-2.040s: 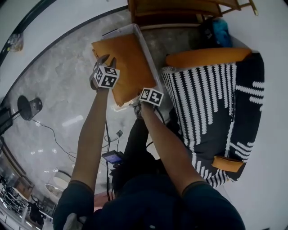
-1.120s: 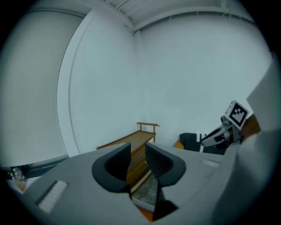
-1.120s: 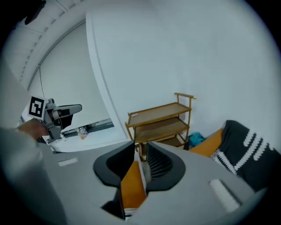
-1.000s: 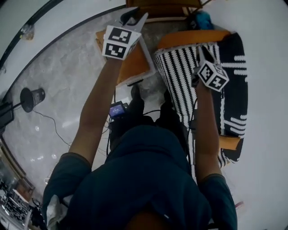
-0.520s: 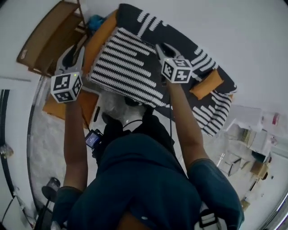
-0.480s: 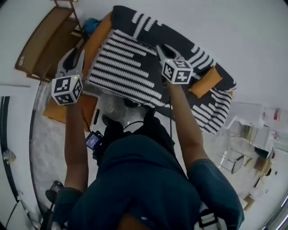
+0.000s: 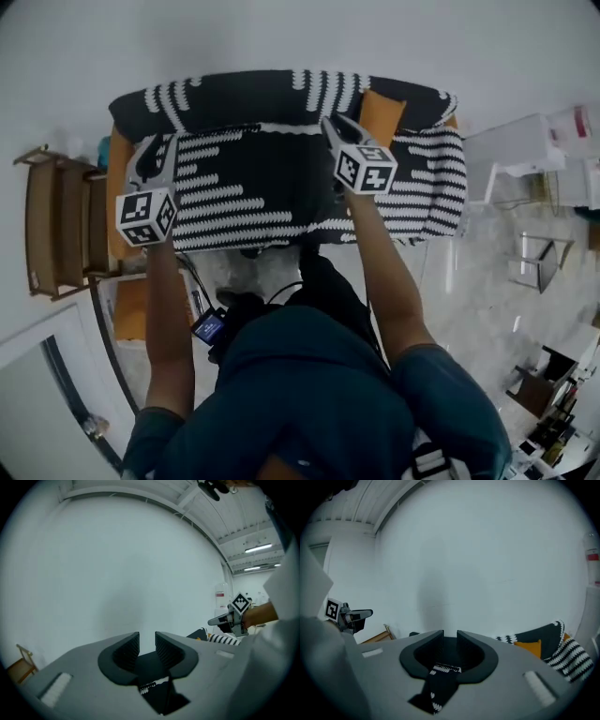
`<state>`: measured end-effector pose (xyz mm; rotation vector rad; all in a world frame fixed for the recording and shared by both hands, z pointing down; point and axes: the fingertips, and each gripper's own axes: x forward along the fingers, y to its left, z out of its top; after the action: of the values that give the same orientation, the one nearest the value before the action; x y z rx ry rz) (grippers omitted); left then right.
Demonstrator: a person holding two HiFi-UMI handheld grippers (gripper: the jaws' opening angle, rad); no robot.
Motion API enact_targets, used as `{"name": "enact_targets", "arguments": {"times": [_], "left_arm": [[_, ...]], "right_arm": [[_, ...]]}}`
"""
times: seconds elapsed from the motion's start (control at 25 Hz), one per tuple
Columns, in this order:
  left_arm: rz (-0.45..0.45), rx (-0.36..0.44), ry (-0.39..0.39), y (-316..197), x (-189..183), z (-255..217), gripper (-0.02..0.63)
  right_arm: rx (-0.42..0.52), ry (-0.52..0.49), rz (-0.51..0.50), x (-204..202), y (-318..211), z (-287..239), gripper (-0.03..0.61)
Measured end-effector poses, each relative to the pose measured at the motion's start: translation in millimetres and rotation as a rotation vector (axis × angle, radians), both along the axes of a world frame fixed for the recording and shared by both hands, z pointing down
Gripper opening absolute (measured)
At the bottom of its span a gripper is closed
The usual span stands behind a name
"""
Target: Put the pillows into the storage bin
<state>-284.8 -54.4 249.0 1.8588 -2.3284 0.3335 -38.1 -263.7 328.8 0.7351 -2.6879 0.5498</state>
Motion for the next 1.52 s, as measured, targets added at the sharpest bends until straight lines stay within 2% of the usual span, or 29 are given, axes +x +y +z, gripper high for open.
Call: {"name": "enact_targets", "arguments": {"times": [0.16,0.32,0.56,0.72,0.88,1.0,1.12,1.36,1.44,1.52], "left_arm": [[0.140,-0.042,-0.026,-123,62,17,0.104],[0.303,-0.090,-0.058,-234,123,45,0.106],[0.528,-0.199,-0.115,-375,231,111,0.111],[0.655,-0.290,-0.178,-436,298,173,0.120],[0.763,-0.393,-0.236,-483,346,242,0.129],[0.805,-0.437,-0.282,-517,370,292,0.141],[0.850,-0.504,-0.344,-539,389,341,0.179],[0.926,-0.582,-0.410,-560,409,413,0.257],[0.945,-0.598,-0.406,-556,412,430,0.270],[0.955,-0.598,-0.380,-552,412,442,0.246]], "right_arm": [[-0.062,-0.033,0.133,78,-79,27,0.071],[-0.167,-0.101,0.294,146,-133,71,0.072],[-0.395,-0.229,0.543,242,-181,160,0.095],[-0.622,-0.392,0.721,286,-187,244,0.130],[-0.810,-0.533,0.879,305,-177,327,0.183],[-0.921,-0.591,0.934,308,-175,381,0.220],[-1.017,-0.639,0.963,304,-174,424,0.240],[-1.056,-0.603,0.891,280,-182,487,0.290],[-1.063,-0.595,0.868,272,-180,504,0.296],[-1.067,-0.599,0.862,268,-179,517,0.296]]}}
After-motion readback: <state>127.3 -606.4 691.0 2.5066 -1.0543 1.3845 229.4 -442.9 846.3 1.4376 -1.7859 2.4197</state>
